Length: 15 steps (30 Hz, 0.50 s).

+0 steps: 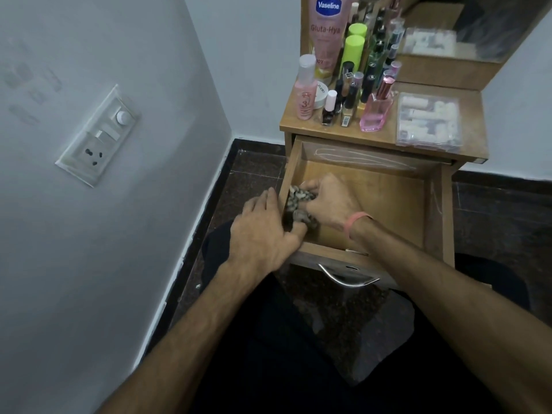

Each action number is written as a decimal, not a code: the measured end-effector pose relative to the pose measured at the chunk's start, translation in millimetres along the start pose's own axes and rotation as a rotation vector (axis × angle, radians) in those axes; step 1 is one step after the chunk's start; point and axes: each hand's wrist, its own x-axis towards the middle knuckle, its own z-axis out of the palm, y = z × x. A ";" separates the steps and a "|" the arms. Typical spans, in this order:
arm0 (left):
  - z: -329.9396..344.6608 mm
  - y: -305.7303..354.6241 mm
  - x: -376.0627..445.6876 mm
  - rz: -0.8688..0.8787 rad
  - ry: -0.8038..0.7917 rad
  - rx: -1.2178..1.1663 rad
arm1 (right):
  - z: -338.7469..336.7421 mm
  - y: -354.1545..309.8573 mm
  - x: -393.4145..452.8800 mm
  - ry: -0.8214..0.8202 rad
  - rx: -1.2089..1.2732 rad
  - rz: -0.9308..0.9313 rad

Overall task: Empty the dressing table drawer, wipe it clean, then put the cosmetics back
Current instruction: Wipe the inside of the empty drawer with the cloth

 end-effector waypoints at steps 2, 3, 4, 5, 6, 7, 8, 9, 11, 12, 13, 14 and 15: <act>3.6 1.5 -1.0 -0.006 -0.043 0.063 | -4.2 -2.7 17.0 0.136 -0.006 0.011; 4.5 2.9 -2.3 -0.004 -0.048 0.090 | -7.0 -5.2 25.9 0.212 -0.024 0.001; 4.4 4.5 -3.9 -0.008 -0.053 0.112 | -9.5 -8.5 33.7 0.286 -0.051 -0.010; 4.8 6.0 -4.7 -0.016 -0.054 0.131 | -11.3 -11.1 40.9 0.356 -0.075 -0.019; 5.8 6.4 -4.7 -0.023 -0.053 0.146 | -11.4 -12.9 46.6 0.421 -0.094 -0.025; 6.6 6.5 -4.0 -0.026 -0.053 0.157 | -9.4 -12.7 50.7 0.474 -0.102 -0.034; 6.3 6.1 -2.0 -0.028 -0.055 0.161 | -6.0 -12.7 52.7 0.513 -0.096 -0.044; 5.9 5.4 0.0 -0.029 -0.063 0.156 | -0.7 -11.2 52.7 0.543 -0.087 -0.057; 7.7 3.9 1.4 -0.029 -0.074 0.138 | 9.0 -7.0 52.1 0.571 -0.075 -0.069; 7.6 4.0 1.5 -0.029 -0.078 0.126 | 10.6 -5.4 52.7 0.569 -0.059 -0.061; 7.2 4.3 1.6 -0.033 -0.085 0.109 | 11.0 -3.8 54.2 0.551 -0.029 -0.042; 7.0 4.3 1.6 -0.035 -0.089 0.091 | 9.9 -2.9 54.6 0.513 0.008 -0.019; 7.7 3.7 1.1 -0.031 -0.076 0.070 | 8.3 -2.2 54.0 0.461 0.042 0.000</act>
